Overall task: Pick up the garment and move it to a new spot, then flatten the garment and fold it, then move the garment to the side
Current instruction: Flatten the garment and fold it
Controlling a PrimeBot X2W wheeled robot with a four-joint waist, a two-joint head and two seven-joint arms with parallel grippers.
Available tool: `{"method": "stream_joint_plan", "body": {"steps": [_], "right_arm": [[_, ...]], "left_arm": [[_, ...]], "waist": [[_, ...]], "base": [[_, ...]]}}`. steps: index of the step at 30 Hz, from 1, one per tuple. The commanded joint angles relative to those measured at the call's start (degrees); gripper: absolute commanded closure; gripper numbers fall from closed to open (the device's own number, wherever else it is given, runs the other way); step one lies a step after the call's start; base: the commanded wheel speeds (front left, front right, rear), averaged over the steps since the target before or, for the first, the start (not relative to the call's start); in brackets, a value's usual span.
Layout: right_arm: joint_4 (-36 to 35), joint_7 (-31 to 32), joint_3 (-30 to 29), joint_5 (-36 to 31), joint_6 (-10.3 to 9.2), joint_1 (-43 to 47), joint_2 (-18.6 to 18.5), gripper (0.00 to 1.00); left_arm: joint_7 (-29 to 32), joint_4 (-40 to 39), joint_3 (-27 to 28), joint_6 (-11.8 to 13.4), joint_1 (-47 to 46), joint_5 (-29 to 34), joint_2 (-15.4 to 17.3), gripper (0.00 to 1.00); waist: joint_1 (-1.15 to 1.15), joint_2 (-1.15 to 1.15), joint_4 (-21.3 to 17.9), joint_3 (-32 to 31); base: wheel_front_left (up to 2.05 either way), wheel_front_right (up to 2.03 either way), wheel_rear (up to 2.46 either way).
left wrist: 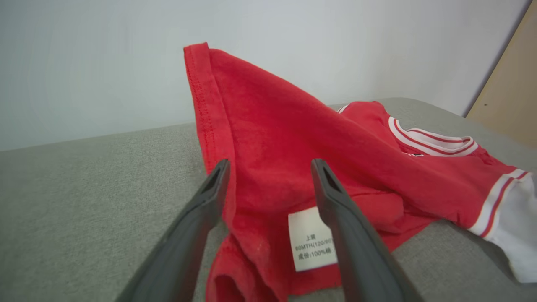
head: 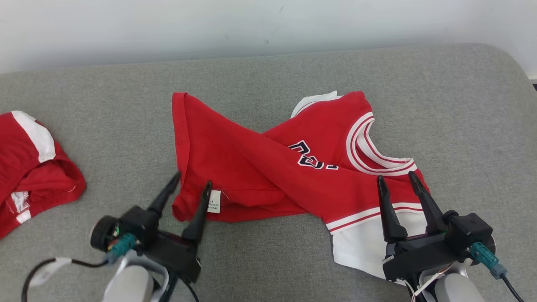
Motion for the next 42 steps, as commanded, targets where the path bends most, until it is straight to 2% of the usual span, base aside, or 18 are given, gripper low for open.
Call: {"method": "stream_joint_plan", "body": {"steps": [1, 15, 21, 37, 38, 39, 41, 42], "right_arm": [[-0.1, -0.2, -0.1, 0.3, -0.04, 0.7, 0.0, 0.0], [0.5, -0.2, 0.2, 0.6, -0.04, 0.7, 0.1, 0.0], [0.6, -0.2, 0.5, 0.8, -0.04, 0.6, -0.2, 0.0], [1.4, -0.2, 1.7, 1.5, -0.04, 0.4, -1.0, 0.0], [1.4, -0.2, 1.7, 1.5, -0.04, 0.4, -1.1, 0.0], [1.4, -0.2, 1.7, 1.5, -0.04, 0.3, -1.1, 0.0], [1.3, -0.2, 1.7, 1.5, -0.04, 0.2, -1.1, 0.0], [1.3, -0.2, 1.8, 1.5, -0.04, 0.2, -1.2, 0.0]], "left_arm": [[-0.2, -0.9, -0.2, 0.0, 2.5, 0.2, -0.4, 0.0], [-0.2, 0.6, 0.5, 0.1, 6.8, 0.4, -1.7, 0.0], [-0.2, 2.0, 2.4, 1.1, 6.3, 0.4, -1.8, 0.0], [-0.2, 6.9, 4.3, 0.0, 3.3, 0.0, -1.8, 0.0], [-0.2, 7.6, 4.3, -0.1, 3.4, 0.1, -1.8, 0.11], [-0.1, 8.0, 4.4, -0.1, 3.1, 0.1, -1.8, 0.4], [-0.2, 8.9, 4.6, -0.1, 2.5, 0.1, -1.8, 0.66], [-0.2, 9.2, 4.6, -0.2, 2.2, 0.1, -1.8, 0.9]], "waist": [[0.0, 0.0, -0.1, -0.1], [0.0, 0.0, -0.1, -0.8], [0.0, 0.0, -0.7, -0.9], [0.0, 0.0, -2.3, -1.4], [0.0, 0.0, -2.4, -1.4], [0.0, 0.0, -2.5, -1.5], [0.0, 0.0, -2.7, -1.4], [0.0, 0.0, -2.8, -1.4]], "base": [[0.0, 0.0, 0.0], [0.0, 0.0, 0.0], [0.0, 0.0, 0.0], [0.0, 0.0, 0.0], [0.0, 0.0, 0.0], [0.0, 0.0, 0.0], [0.0, 0.0, 0.0], [0.0, 0.0, 0.0]]}}
